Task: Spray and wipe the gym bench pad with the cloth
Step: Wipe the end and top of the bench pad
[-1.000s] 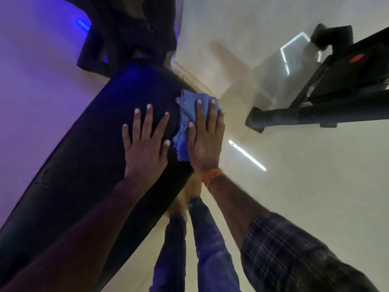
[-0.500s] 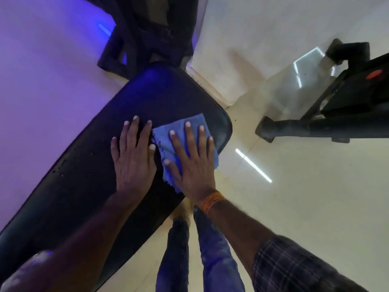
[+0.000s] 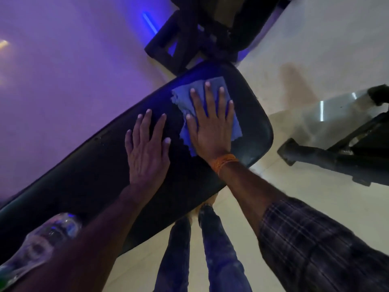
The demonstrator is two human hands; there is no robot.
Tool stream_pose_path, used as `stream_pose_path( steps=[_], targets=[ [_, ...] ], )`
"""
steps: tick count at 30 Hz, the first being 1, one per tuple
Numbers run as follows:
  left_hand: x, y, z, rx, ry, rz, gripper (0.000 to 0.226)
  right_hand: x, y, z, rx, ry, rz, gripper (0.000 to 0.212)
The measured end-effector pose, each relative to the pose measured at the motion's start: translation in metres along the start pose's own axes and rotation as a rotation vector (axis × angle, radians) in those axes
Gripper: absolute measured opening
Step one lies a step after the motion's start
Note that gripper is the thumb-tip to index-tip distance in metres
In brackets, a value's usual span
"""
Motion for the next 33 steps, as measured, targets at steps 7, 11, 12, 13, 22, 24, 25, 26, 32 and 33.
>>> stream_pose_path(
  steps=[7, 11, 12, 13, 22, 24, 25, 26, 32, 33],
  targets=[
    [-0.012, -0.024, 0.016, -0.153, 0.054, 0.0, 0.054, 0.006, -0.028, 0.05, -0.416, -0.144, 0.009, 0.058],
    [-0.012, -0.037, 0.019, -0.17, 0.096, -0.056, 0.058, 0.01, -0.072, -0.027, -0.258, -0.04, 0.052, 0.055],
    [-0.011, -0.037, 0.019, -0.176, 0.108, -0.06, 0.058, 0.014, -0.082, -0.027, -0.236, -0.043, 0.048, 0.055],
    [-0.01, -0.037, 0.019, -0.19, 0.116, -0.055, 0.058, 0.016, -0.086, -0.017, -0.243, -0.045, 0.033, 0.055],
    [-0.018, -0.048, 0.022, -0.278, 0.139, -0.036, 0.058, 0.014, -0.111, -0.031, -0.286, -0.091, 0.056, 0.048],
    [-0.017, -0.052, 0.029, -0.294, 0.156, -0.031, 0.057, 0.021, -0.127, -0.009, -0.373, -0.101, 0.029, 0.048],
    [-0.017, -0.053, 0.031, -0.295, 0.153, -0.032, 0.057, 0.022, -0.125, 0.009, -0.466, -0.123, 0.028, 0.05],
    [-0.018, -0.053, 0.033, -0.295, 0.144, -0.034, 0.057, 0.02, -0.114, 0.025, -0.552, -0.15, 0.042, 0.053],
    [-0.022, -0.055, 0.032, -0.314, 0.155, -0.014, 0.058, 0.012, -0.1, -0.028, -0.44, -0.146, 0.093, 0.054],
    [-0.02, -0.055, 0.033, -0.314, 0.171, -0.01, 0.057, 0.014, -0.114, -0.031, -0.365, -0.132, 0.078, 0.053]
  ],
)
Point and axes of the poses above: each hand's wrist, its own z-axis away from the middle knuckle, its own x-axis out of the palm, y = z × x, the point moved 6 cm from there along -z, towards the middle knuckle, and after that the axes turned 10 degrees about x, right-handed, at the moved point
